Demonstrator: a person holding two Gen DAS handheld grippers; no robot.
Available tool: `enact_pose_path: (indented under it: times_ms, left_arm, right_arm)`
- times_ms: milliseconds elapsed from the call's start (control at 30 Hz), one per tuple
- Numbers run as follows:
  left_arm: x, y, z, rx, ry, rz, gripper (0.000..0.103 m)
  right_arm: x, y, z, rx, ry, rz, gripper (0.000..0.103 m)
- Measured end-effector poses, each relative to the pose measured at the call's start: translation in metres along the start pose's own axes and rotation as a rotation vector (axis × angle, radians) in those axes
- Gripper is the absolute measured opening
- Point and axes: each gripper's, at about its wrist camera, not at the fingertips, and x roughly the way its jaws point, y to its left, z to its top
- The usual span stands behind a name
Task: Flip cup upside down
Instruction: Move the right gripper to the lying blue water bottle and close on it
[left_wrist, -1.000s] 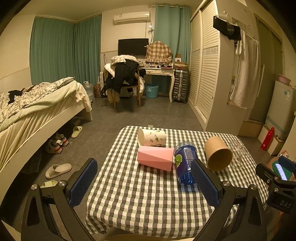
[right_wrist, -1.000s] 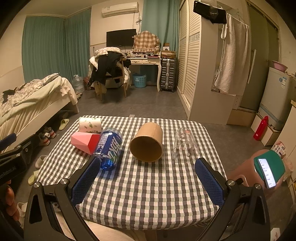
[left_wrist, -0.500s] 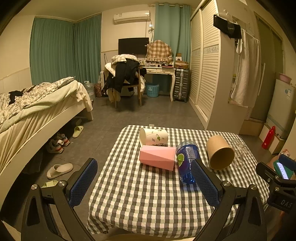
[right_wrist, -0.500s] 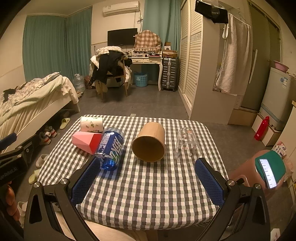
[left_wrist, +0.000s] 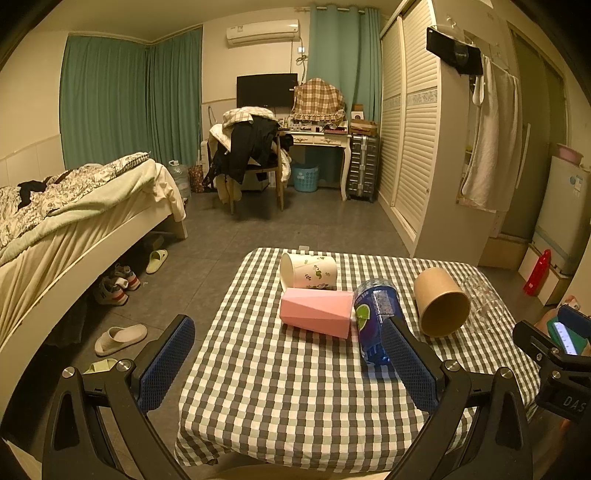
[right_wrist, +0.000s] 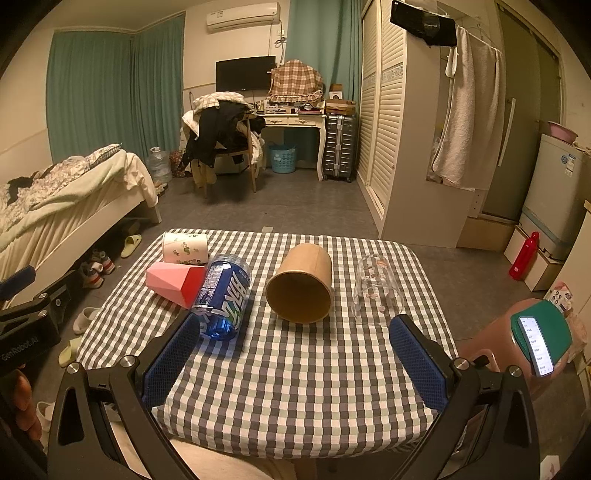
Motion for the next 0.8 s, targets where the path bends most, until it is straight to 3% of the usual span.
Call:
enact_pose_path:
  times_ms: [500, 800]
  left_arm:
    - [0.013, 0.014, -0.004, -0.008, 0.025, 0.009, 0.103]
    - [0.045, 0.041, -0.003, -0.044, 0.079, 0.037, 0.103]
  right_arm:
    - [0.008, 0.011, 0.001, -0.007, 0.020, 0.021, 0.103]
    - [0.050, 0.041, 0.008, -0.032, 0.076, 0.046, 0.103]
